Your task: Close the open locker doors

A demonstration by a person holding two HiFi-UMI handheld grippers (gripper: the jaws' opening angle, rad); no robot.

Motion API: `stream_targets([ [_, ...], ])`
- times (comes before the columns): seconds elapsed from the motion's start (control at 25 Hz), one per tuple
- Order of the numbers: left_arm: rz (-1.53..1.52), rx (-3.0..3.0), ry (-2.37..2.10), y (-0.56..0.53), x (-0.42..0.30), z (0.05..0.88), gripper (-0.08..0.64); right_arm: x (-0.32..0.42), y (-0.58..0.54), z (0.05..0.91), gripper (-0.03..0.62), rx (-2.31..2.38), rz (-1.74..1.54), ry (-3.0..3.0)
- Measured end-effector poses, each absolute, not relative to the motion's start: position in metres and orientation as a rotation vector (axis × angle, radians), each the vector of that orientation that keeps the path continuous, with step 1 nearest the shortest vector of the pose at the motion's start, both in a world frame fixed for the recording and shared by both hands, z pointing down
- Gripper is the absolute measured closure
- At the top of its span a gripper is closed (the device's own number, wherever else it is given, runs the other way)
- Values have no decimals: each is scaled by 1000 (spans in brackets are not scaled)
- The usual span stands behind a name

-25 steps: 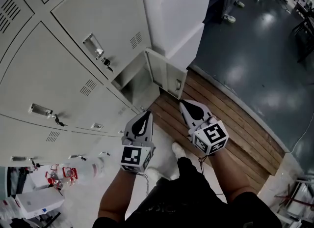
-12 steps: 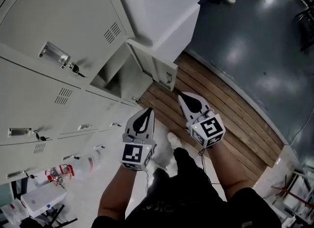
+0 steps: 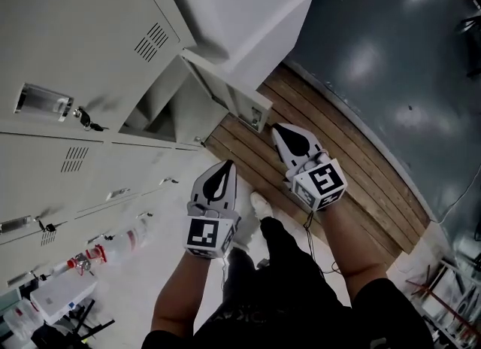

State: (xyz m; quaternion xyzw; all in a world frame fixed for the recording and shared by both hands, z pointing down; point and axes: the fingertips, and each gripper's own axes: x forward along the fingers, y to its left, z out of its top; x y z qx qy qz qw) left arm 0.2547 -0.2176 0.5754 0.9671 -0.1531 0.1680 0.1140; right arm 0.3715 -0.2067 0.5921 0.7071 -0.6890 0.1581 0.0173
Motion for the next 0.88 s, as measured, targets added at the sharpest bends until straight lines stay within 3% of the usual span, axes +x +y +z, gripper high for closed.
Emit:
stream_targets([
  [0.04,497,2833,-451,-220,255,579,555,374,-210,596,591,2192,498,-2147],
  [0.12,502,2836,-449,-225,256,585,555,377,-216,602,477,2175,514,-2165],
  [0.24,497,2833,-457,-230,259,589,555,380,-224,610,465,2131,505,-2170],
  [0.52,503,2806,-479,-232,260,600,555,382,-243,627,360,2001,464,-2197],
  [0.72,506,2790,-504,-232,255,603,555,382,-253,634,336,1933,429,-2206],
  [0.88,499,2781,-526,-234,249,602,555,378,-259,636,353,1890,399,-2217],
])
